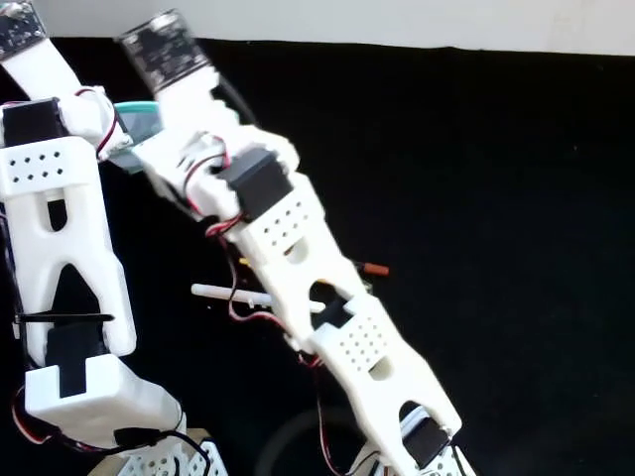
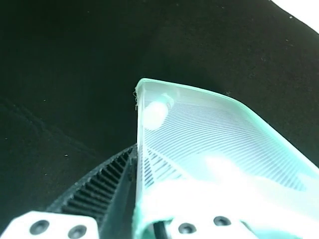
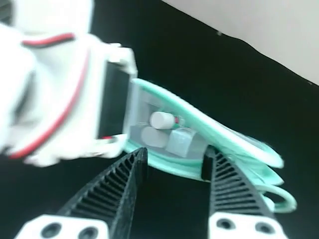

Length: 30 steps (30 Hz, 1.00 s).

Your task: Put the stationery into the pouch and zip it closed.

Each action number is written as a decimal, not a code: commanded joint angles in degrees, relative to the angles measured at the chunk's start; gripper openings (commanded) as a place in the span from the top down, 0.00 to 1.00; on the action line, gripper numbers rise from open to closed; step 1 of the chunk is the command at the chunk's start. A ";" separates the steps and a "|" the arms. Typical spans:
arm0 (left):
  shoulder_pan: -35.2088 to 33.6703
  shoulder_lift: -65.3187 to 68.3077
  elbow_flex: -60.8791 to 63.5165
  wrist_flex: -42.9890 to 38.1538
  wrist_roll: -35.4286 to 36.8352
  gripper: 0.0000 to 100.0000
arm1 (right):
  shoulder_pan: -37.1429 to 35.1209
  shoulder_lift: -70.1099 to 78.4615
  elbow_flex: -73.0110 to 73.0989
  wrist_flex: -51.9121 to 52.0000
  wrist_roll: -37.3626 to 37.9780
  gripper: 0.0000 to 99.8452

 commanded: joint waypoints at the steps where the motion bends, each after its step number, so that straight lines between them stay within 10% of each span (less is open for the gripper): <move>1: -1.45 -0.13 -0.92 -1.14 0.44 0.99 | -1.71 -2.77 -5.58 -1.45 1.58 0.80; 30: 1.10 -0.22 -0.92 -1.05 0.62 0.99 | 7.69 -15.96 -5.41 12.53 9.49 0.81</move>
